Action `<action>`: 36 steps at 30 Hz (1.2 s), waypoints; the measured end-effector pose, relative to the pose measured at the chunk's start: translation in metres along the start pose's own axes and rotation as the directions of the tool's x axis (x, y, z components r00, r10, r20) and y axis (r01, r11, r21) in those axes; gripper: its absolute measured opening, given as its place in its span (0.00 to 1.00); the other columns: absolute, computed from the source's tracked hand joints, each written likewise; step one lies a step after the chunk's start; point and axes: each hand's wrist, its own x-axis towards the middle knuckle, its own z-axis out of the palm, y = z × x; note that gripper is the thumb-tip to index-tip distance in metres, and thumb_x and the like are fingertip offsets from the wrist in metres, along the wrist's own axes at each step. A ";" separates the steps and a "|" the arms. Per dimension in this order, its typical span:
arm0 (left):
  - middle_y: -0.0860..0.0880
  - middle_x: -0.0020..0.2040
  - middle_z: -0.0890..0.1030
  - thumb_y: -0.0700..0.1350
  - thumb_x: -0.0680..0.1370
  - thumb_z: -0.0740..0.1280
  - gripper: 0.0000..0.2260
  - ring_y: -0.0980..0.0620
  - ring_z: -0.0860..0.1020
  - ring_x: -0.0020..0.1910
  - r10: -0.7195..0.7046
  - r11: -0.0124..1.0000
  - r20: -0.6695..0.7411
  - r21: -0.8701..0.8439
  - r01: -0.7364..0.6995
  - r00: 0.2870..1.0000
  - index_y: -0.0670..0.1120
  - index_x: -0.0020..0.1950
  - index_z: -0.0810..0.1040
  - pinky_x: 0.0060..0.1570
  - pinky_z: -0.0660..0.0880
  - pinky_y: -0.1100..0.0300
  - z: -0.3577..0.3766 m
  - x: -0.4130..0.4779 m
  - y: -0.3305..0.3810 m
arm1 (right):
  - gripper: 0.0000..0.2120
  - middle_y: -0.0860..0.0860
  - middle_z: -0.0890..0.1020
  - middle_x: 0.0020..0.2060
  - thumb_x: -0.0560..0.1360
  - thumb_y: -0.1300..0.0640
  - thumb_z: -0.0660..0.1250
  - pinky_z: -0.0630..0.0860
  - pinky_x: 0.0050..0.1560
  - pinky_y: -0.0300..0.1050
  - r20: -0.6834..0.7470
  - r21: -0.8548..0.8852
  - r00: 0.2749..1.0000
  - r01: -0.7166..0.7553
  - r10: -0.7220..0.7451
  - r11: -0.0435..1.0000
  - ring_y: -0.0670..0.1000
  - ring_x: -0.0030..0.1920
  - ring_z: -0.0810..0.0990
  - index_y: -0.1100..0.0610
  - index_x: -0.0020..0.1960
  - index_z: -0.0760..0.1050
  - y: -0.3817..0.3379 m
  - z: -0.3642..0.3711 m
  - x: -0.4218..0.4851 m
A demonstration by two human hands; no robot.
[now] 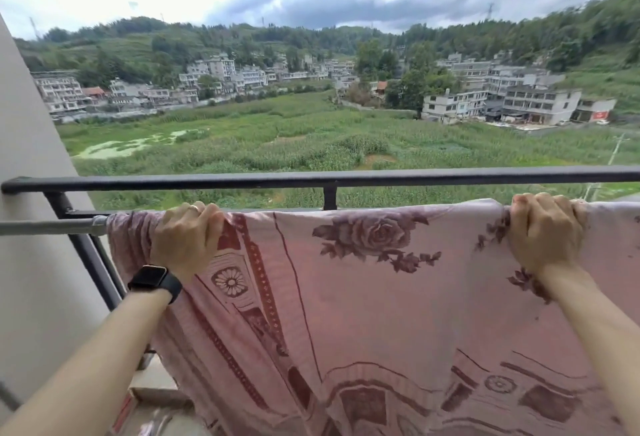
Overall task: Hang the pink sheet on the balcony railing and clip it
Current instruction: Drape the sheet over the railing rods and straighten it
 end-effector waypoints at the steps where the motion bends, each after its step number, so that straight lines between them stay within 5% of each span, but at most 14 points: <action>1: 0.42 0.37 0.81 0.53 0.83 0.49 0.22 0.40 0.78 0.38 -0.063 0.998 0.020 0.002 0.063 0.998 0.42 0.46 0.78 0.45 0.74 0.46 -0.004 -0.002 0.000 | 0.27 0.64 0.82 0.45 0.81 0.49 0.48 0.65 0.62 0.60 0.009 0.010 1.000 -0.021 0.021 1.000 0.64 0.50 0.75 0.65 0.47 0.80 -0.005 0.000 -0.001; 4: 0.45 0.39 0.83 0.53 0.82 0.50 0.20 0.43 0.78 0.41 -0.137 0.990 0.015 -0.035 0.137 0.990 0.46 0.46 0.79 0.51 0.70 0.47 -0.009 0.008 0.045 | 0.28 0.60 0.83 0.49 0.82 0.47 0.46 0.60 0.67 0.58 0.011 0.034 0.999 -0.040 0.040 0.999 0.63 0.54 0.75 0.60 0.49 0.81 -0.037 -0.001 -0.004; 9: 0.48 0.35 0.82 0.54 0.82 0.53 0.20 0.45 0.78 0.36 0.028 0.997 0.005 -0.072 -0.027 1.000 0.47 0.43 0.80 0.46 0.70 0.51 0.000 0.024 0.140 | 0.26 0.56 0.84 0.40 0.84 0.46 0.48 0.59 0.63 0.55 0.010 0.157 0.989 0.145 -0.148 0.977 0.61 0.47 0.78 0.57 0.40 0.78 -0.079 0.002 -0.018; 13: 0.45 0.34 0.80 0.55 0.84 0.50 0.23 0.42 0.78 0.33 0.094 0.996 -0.007 0.011 -0.094 0.996 0.44 0.41 0.78 0.39 0.72 0.50 0.009 0.015 0.072 | 0.28 0.56 0.80 0.36 0.84 0.47 0.43 0.65 0.55 0.54 0.028 0.137 0.987 0.153 -0.159 0.979 0.60 0.42 0.76 0.59 0.40 0.74 -0.038 -0.001 -0.012; 17: 0.37 0.35 0.80 0.49 0.81 0.51 0.23 0.35 0.78 0.36 -0.086 0.996 -0.059 0.034 0.088 0.995 0.37 0.39 0.77 0.43 0.72 0.43 0.003 -0.005 -0.023 | 0.27 0.60 0.82 0.40 0.83 0.49 0.46 0.66 0.58 0.56 0.025 0.088 0.998 0.060 -0.063 0.994 0.62 0.46 0.76 0.63 0.43 0.78 -0.008 -0.004 -0.005; 22: 0.35 0.43 0.81 0.50 0.80 0.49 0.22 0.35 0.77 0.47 -0.230 0.972 -0.029 -0.048 0.228 0.973 0.38 0.45 0.77 0.50 0.69 0.42 0.006 -0.010 -0.042 | 0.26 0.61 0.84 0.47 0.82 0.47 0.49 0.62 0.64 0.57 0.049 0.109 0.998 -0.039 0.034 0.993 0.62 0.52 0.77 0.61 0.46 0.81 -0.032 -0.009 -0.006; 27: 0.40 0.52 0.81 0.53 0.80 0.48 0.22 0.39 0.74 0.55 -0.280 0.940 0.066 -0.180 0.288 0.958 0.44 0.52 0.79 0.56 0.71 0.45 0.005 -0.009 -0.036 | 0.20 0.53 0.85 0.49 0.81 0.43 0.55 0.63 0.64 0.54 0.116 0.312 0.966 0.184 -0.230 0.932 0.58 0.54 0.79 0.53 0.50 0.82 -0.141 -0.013 -0.035; 31: 0.47 0.62 0.77 0.50 0.79 0.60 0.13 0.44 0.73 0.62 -0.292 0.941 -0.118 -0.214 0.263 0.949 0.48 0.58 0.79 0.63 0.66 0.48 -0.006 -0.027 -0.055 | 0.17 0.47 0.85 0.49 0.79 0.41 0.58 0.64 0.62 0.54 0.193 0.332 0.906 0.301 -0.376 0.894 0.54 0.51 0.81 0.49 0.49 0.82 -0.246 -0.009 -0.060; 34: 0.44 0.69 0.69 0.51 0.77 0.64 0.18 0.44 0.68 0.67 -0.630 0.733 -0.132 -0.425 0.531 0.765 0.47 0.66 0.72 0.66 0.65 0.49 -0.007 -0.053 -0.090 | 0.19 0.47 0.85 0.47 0.79 0.39 0.56 0.66 0.60 0.55 0.238 0.336 0.856 0.370 -0.458 0.866 0.54 0.49 0.82 0.49 0.49 0.81 -0.324 -0.009 -0.081; 36: 0.42 0.68 0.69 0.54 0.78 0.63 0.21 0.43 0.72 0.65 -0.783 0.431 0.100 -0.625 0.651 0.614 0.49 0.68 0.66 0.62 0.69 0.50 -0.012 -0.062 -0.118 | 0.21 0.47 0.85 0.46 0.79 0.37 0.53 0.69 0.59 0.54 0.268 0.360 0.815 0.409 -0.513 0.838 0.54 0.48 0.81 0.48 0.49 0.79 -0.380 -0.010 -0.096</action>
